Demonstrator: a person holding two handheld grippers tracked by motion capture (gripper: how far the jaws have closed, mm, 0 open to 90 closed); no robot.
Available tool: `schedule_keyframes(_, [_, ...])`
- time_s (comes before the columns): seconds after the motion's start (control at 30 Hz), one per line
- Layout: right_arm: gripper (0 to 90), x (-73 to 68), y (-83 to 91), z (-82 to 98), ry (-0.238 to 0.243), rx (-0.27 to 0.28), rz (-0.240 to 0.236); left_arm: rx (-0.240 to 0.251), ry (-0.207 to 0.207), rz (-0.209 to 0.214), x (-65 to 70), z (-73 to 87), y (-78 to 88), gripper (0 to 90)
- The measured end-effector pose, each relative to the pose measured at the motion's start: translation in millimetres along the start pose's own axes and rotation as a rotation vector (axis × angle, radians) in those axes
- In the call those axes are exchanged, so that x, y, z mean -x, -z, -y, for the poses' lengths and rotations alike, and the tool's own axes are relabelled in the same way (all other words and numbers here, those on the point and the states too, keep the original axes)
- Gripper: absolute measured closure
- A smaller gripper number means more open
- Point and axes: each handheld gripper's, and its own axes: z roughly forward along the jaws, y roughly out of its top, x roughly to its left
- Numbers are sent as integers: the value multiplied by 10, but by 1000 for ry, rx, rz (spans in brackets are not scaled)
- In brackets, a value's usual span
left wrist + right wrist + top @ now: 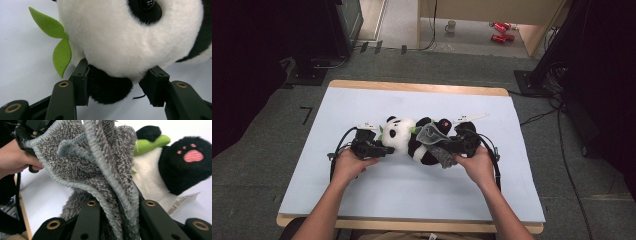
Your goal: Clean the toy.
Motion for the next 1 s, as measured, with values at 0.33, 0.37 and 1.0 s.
schedule_keyframes(0.33, [784,143,-55,76,-54,-34,20,-7,-1,-2,-1,5,-9,470])
schedule_keyframes(0.37, [784,167,-63,90,-58,-34,16,-6,-1,-3,0,5,-9,470])
schedule_keyframes(1.0, [790,497,-79,273,-72,-54,120,42,3,12,-4,-24,14,478])
